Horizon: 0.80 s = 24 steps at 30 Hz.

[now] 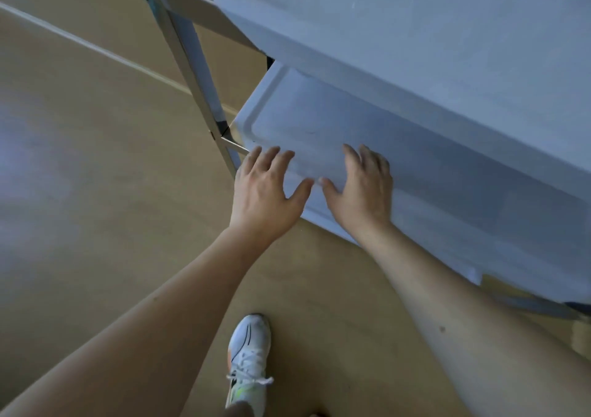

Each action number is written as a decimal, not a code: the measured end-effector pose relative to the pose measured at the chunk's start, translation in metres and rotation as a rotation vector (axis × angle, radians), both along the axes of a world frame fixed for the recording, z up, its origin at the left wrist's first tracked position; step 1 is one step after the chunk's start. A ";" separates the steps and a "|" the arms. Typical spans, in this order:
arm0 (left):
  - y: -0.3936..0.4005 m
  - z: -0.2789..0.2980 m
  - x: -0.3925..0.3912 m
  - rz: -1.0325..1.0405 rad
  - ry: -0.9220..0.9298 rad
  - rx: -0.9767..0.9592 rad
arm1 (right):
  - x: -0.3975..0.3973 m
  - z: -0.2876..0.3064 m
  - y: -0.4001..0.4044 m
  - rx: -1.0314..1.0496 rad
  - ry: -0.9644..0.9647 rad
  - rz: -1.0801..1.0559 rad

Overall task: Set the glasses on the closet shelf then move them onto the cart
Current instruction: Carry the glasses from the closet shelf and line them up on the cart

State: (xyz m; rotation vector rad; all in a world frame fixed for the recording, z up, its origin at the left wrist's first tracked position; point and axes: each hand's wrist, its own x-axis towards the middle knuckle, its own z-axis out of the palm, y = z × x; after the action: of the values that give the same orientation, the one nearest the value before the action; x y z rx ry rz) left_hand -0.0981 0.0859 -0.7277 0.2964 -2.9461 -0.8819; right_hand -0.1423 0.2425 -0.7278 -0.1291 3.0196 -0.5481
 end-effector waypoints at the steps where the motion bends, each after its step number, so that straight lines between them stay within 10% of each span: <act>1: 0.000 0.008 0.008 -0.009 -0.027 -0.011 | 0.011 0.007 0.002 0.004 -0.024 0.009; 24: 0.092 0.324 0.130 -0.321 -0.146 -0.129 | 0.195 0.304 0.108 -0.105 -0.225 -0.197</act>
State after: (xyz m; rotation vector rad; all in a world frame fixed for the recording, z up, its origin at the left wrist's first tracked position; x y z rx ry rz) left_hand 0.0321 0.1781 -0.4037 -0.1288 -3.2266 -0.7179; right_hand 0.0526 0.3504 -0.4237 0.2122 2.8002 -0.6859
